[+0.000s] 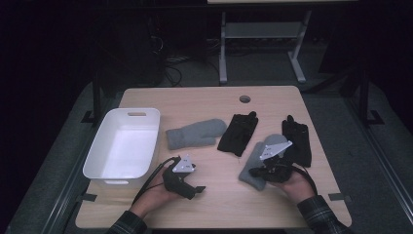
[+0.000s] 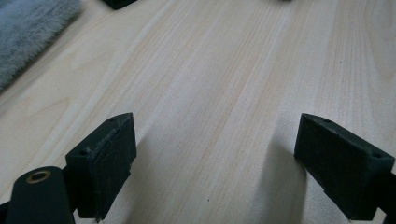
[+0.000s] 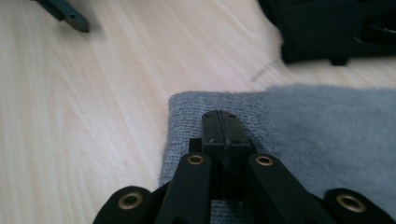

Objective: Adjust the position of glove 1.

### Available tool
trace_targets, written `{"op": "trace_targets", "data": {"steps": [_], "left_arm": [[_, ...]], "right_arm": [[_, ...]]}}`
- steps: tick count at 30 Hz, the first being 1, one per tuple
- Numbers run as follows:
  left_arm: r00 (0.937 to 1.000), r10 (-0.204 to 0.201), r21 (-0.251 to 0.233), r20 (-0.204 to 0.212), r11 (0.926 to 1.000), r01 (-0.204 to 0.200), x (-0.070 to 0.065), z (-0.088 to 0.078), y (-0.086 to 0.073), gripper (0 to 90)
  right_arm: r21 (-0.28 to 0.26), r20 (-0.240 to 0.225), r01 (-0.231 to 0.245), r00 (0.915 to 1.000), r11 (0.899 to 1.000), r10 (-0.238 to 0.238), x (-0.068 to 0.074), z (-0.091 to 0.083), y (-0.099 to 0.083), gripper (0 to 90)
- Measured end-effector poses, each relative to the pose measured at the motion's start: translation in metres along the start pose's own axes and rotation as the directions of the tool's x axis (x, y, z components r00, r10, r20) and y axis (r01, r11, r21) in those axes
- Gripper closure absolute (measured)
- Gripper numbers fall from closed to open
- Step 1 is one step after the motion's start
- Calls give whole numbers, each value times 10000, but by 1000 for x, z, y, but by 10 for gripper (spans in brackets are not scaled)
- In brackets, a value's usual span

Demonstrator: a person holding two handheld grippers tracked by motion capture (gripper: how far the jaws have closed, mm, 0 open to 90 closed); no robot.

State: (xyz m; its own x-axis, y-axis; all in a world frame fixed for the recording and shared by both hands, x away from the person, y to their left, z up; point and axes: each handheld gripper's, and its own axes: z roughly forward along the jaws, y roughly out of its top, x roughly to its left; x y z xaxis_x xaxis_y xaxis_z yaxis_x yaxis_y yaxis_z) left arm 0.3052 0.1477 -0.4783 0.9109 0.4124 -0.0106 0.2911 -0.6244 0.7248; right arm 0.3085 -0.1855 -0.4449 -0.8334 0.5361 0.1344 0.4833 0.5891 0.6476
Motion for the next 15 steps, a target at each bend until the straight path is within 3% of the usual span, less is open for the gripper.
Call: {"op": "trace_targets", "data": {"steps": [8, 15], "left_arm": [[10000, -41, -31, 1, 10000, 41, 0, 0, 0, 119], [10000, -49, -36, -1, 10000, 49, 0, 0, 0, 118]], "right_arm": [[26, -482, 382, 9981, 9993, -381, 15, 10, 8, 900], [36, -1022, 855, 9912, 9963, -847, 33, 20, 16, 900]]}}
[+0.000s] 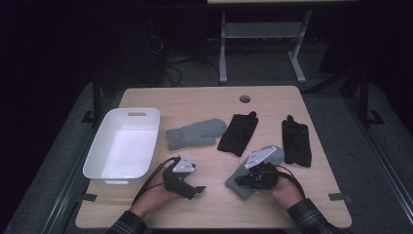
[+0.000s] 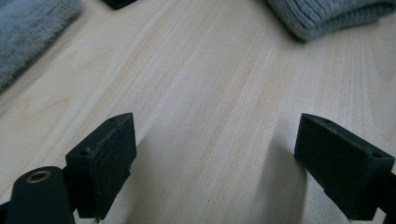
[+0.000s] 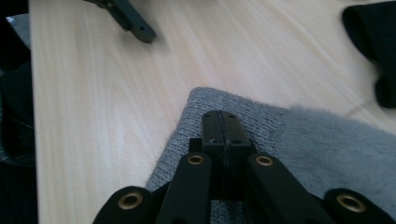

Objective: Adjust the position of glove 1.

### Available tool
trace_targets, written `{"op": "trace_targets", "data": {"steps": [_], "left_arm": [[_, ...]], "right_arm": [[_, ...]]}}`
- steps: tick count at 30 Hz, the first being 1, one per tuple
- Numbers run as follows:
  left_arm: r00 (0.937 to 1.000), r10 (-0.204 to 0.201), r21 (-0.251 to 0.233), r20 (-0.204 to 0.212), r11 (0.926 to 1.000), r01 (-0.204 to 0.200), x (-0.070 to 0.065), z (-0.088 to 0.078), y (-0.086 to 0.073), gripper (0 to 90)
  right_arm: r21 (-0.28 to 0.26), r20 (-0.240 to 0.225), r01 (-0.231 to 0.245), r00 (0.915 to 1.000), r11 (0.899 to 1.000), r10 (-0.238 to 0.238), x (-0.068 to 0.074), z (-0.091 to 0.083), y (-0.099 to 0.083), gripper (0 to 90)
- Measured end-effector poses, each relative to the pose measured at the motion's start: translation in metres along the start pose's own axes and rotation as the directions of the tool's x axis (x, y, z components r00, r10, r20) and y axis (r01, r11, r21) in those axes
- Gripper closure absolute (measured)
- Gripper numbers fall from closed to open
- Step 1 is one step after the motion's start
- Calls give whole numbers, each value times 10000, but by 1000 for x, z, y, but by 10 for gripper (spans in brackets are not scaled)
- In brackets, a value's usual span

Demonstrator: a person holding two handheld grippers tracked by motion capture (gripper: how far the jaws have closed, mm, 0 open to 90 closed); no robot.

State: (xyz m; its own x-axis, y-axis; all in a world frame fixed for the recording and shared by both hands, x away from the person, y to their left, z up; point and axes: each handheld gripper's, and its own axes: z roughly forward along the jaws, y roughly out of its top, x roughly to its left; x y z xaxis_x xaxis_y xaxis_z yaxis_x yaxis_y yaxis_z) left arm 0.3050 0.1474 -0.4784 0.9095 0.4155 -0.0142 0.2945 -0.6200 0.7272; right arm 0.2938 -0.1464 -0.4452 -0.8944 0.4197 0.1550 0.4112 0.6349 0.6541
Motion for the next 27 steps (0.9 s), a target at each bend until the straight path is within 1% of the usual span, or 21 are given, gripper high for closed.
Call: {"op": "trace_targets", "data": {"steps": [1, 2, 3, 4, 5, 6, 7, 9, 10, 11, 13, 14, 16, 17, 18, 19, 20, 21, 23, 25, 27], "left_arm": [[10000, 0, 0, 0, 10000, 0, 0, 0, 0, 118], [10000, 2, 0, -1, 10000, -2, 0, 0, 0, 119], [10000, 10, 8, -1, 10000, -10, 0, 0, 0, 119], [10000, 5, 2, -1, 10000, -5, 0, 0, 0, 118], [10000, 5, 2, -1, 10000, -5, 0, 0, 0, 118], [10000, 2, 0, -2, 10000, -2, 0, 0, 0, 119], [10000, 7, 5, -1, 10000, -7, 0, 0, 0, 119], [10000, -10, -6, 0, 10000, 10, 0, 0, 0, 118], [10000, -10, -6, 0, 10000, 10, 0, 0, 0, 118], [10000, 6, 3, -1, 10000, -6, 0, 0, 0, 118], [10000, 21, 14, 5, 10000, -21, 0, 0, 0, 118], [10000, 21, 14, 5, 10000, -21, 0, 0, 0, 118], [10000, 49, 31, 3, 10000, -49, 0, 0, 0, 118], [10000, 49, 31, 3, 10000, -49, 0, 0, 0, 118], [10000, 50, 31, 6, 10000, -50, 0, 0, 0, 118], [10000, 51, 31, 4, 10000, -51, 0, 0, 0, 119], [10000, 48, 29, 6, 10000, -48, 0, 0, 0, 119], [10000, 46, 28, 5, 10000, -46, 0, 0, 0, 118], [10000, 47, 26, 4, 10000, -47, 0, 0, 0, 118], [10000, 45, 28, 6, 10000, -45, 0, 0, 0, 118], [10000, 49, 37, 15, 10000, -50, 0, 0, 0, 118]], "right_arm": [[-22, -86, -2, 10000, 10000, 1, 2, 1, 1, 900], [-16, -38, 182, 9998, 9998, -182, 2, 2, 1, 900], [-16, -38, 182, 9998, 9998, -182, 2, 2, 1, 900], [-176, -39, 71, 10000, 9998, -72, 2, -1, 2, 900], [-249, 59, 210, 9998, 9995, -208, 0, -4, 2, 900], [-386, 63, 18, 10000, 9993, -15, -1, -7, 2, 900], [-386, 63, 18, 10000, 9993, -15, -1, -7, 2, 900], [-739, 563, -153, 9982, 9971, 195, -11, -21, 0, 900], [-739, 563, -153, 9982, 9971, 195, -11, -21, 0, 900], [-969, 1049, -381, 9933, 9946, 483, -22, -33, -3, 900], [-1346, 1515, -669, 9846, 9886, 872, -36, -46, -9, 900], [-1476, 1747, -931, 9774, 9847, 1186, -43, -52, -13, 900], [-1670, 2210, -1194, 9629, 9787, 1552, -58, -63, -21, 900], [-1670, 2210, -1194, 9629, 9787, 1552, -58, -63, -21, 900], [-1809, 2614, -1563, 9441, 9710, 2007, -72, -71, -30, 900], [-1848, 2803, -1721, 9344, 9676, 2197, -78, -74, -35, 900], [-1848, 2803, -1721, 9344, 9676, 2197, -78, -74, -35, 900], [-1902, 3134, -2041, 9144, 9603, 2564, -90, -79, -42, 900], [-1933, 3362, -2240, 8995, 9552, 2789, -101, -81, -46, 900], [-1856, 3551, -2369, 8887, 9536, 2899, -109, -80, -50, 900], [-1716, 3659, -2503, 8818, 9528, 2975, -115, -76, -52, 900]]}}
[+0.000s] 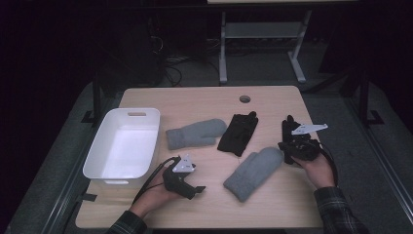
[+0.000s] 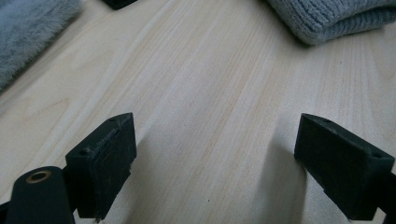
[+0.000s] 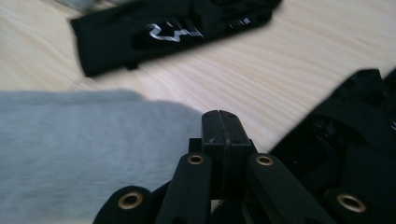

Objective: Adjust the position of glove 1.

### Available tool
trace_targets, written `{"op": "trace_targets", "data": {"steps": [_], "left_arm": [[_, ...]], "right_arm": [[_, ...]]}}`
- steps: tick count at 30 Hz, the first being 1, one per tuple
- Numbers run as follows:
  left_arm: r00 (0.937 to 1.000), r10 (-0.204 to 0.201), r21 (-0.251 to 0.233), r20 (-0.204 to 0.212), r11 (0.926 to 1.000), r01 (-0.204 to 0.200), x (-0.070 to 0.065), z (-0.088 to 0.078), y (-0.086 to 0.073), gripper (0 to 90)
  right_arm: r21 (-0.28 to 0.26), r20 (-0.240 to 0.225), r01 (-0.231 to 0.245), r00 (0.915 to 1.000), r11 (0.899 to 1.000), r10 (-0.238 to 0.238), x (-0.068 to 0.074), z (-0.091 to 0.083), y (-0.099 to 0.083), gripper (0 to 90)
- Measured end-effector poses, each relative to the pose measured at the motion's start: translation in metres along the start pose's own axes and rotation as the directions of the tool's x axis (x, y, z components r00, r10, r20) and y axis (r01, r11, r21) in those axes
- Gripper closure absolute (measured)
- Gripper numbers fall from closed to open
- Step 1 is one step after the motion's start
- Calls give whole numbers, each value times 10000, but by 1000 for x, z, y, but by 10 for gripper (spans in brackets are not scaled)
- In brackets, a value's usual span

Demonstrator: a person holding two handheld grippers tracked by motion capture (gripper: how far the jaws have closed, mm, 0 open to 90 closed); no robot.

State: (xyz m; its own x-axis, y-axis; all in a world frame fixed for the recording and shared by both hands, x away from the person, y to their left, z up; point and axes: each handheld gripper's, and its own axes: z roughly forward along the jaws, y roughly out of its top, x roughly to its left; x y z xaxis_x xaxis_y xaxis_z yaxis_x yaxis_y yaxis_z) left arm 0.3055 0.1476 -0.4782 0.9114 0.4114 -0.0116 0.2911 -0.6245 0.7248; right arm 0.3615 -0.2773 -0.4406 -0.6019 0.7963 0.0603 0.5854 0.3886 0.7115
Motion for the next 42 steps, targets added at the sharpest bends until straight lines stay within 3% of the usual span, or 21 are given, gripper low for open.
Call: {"op": "trace_targets", "data": {"steps": [5, 6, 10, 16, 27, 31, 33, 34, 38, 40, 41, 42], "left_arm": [[10000, -7, 55, 6, 10000, 7, 0, 0, 0, 119], [10000, -7, 55, 6, 10000, 7, 0, 0, 0, 119], [10000, -3, 41, 3, 10000, 3, 0, 0, 0, 119], [10000, 3, 32, -1, 10000, -3, 0, 0, 0, 119], [10000, 3, 1, -7, 10000, -3, 0, 0, 0, 118], [10000, 3, -1, -6, 10000, -3, 0, 0, 0, 119], [10000, -2, -11, -8, 10000, 2, 0, 0, 0, 119], [10000, 2, -15, -7, 10000, -2, 0, 0, 0, 118], [10000, -3, -23, -24, 10000, 3, 0, 0, 0, 119], [10000, 4, -26, -31, 10000, -4, 0, 0, 0, 118], [10000, 4, -26, -31, 10000, -4, 0, 0, 0, 118], [10000, -68, -19, -1, 10000, 68, -1, 0, 0, 118]], "right_arm": [[527, 35, 159, 9999, 9985, -161, -7, 15, -2, 900], [635, -38, 16, 10000, 9980, -13, -7, 17, -3, 900], [887, -373, 176, 9992, 9959, -143, -4, 20, -4, 900], [827, -768, 415, 9964, 9957, -351, 7, 18, -5, 900], [871, -1631, 1068, 9823, 9905, -916, 39, 15, -7, 900], [701, -1466, 1085, 9844, 9916, -974, 41, 8, -7, 900], [408, -1344, 879, 9876, 9953, -817, 40, -1, -8, 893], [140, -1159, 784, 9903, 9968, -763, 39, -11, -14, 859], [82, -997, 545, 9936, 9985, -534, 39, -20, -27, 774], [50, -829, 490, 9954, 9988, -484, 40, -28, -44, 604], [50, -829, 490, 9954, 9988, -484, 40, -28, -44, 604], [107, -617, 585, 9964, 9982, -577, 42, -31, -54, 455]]}}
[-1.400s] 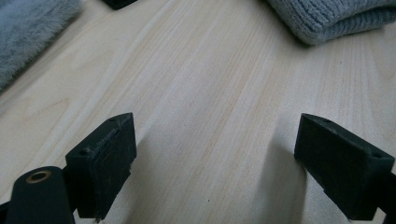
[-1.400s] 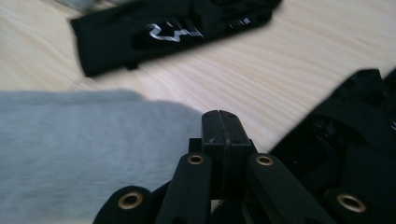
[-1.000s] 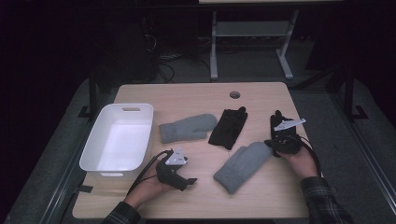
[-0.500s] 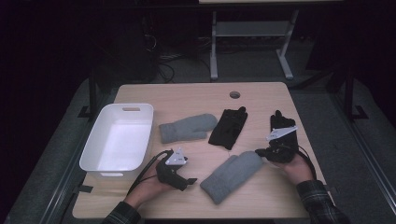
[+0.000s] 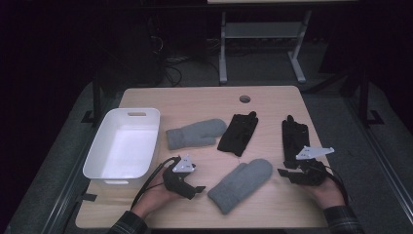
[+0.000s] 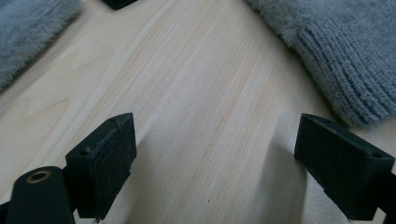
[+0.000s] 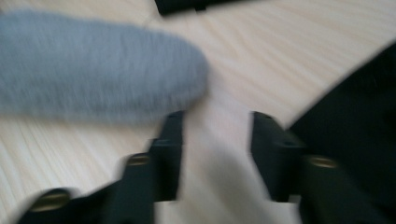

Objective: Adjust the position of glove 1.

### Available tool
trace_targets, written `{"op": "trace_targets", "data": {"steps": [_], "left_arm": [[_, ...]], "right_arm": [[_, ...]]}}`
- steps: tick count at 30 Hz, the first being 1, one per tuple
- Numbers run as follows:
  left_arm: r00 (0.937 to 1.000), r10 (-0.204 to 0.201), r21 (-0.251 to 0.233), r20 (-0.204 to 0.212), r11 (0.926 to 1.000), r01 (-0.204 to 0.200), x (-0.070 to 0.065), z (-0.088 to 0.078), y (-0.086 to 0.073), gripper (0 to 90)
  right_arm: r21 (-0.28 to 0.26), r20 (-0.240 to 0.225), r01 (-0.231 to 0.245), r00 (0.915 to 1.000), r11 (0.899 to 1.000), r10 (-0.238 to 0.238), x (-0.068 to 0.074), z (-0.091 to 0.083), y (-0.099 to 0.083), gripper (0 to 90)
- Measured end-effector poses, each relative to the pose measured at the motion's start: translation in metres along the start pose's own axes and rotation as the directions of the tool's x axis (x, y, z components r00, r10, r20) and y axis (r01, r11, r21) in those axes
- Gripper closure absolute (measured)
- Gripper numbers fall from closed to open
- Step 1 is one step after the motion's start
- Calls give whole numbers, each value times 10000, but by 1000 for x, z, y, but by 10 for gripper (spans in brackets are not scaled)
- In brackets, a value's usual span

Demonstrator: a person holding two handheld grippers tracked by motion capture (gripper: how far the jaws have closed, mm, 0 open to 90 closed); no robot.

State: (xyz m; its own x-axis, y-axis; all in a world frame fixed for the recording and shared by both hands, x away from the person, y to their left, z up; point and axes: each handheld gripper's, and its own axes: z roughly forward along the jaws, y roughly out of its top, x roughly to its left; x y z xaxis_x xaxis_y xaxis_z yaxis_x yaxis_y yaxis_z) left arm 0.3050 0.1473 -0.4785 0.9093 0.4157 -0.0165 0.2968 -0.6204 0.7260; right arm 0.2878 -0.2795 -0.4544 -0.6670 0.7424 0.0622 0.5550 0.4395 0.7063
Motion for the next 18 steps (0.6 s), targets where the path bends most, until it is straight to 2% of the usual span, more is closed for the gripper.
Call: {"op": "trace_targets", "data": {"steps": [1, 2, 3, 4, 6, 7, 10, 13, 15, 18], "left_arm": [[10000, 57, 49, -4, 10000, -57, 0, 0, 0, 118], [10000, 57, 49, -4, 10000, -57, 0, 0, 0, 118], [10000, 57, 43, -6, 10000, -57, 0, 0, 0, 118], [10000, 57, 43, -6, 10000, -57, 0, 0, 0, 118], [10000, 73, 49, 2, 10000, -73, 0, 0, 0, 119], [10000, 64, 43, -9, 10000, -64, 1, 0, 0, 120], [9999, 107, 151, -30, 9998, -107, 2, -1, 1, 137], [9999, 45, 379, -135, 9993, -40, 3, -3, 4, 170], [9997, -21, 447, -231, 9990, 31, 3, -5, 5, 238], [9993, -93, 502, -353, 9987, 110, 5, -8, 8, 362]], "right_arm": [[16, 61, 44, 10000, 10000, -44, 1, 0, -5, 418], [16, 61, 44, 10000, 10000, -44, 1, 0, -5, 418], [51, 161, 96, 9998, 9999, -97, 3, 0, -14, 325], [66, 140, 1, 9999, 10000, -2, 3, 0, -18, 301], [84, 77, -66, 9999, 9999, 66, 3, 0, -22, 287], [48, -2, -141, 9999, 9999, 141, 3, 1, -26, 237], [-32, -44, -110, 9999, 9999, 110, 3, 3, -29, 189], [-80, 136, -4, 9999, 10000, 6, 4, 6, -30, 174], [-277, 163, 114, 9998, 9996, -109, 5, 9, -31, 141], [-246, 191, 168, 9997, 9996, -164, 4, 8, -31, 140]]}}
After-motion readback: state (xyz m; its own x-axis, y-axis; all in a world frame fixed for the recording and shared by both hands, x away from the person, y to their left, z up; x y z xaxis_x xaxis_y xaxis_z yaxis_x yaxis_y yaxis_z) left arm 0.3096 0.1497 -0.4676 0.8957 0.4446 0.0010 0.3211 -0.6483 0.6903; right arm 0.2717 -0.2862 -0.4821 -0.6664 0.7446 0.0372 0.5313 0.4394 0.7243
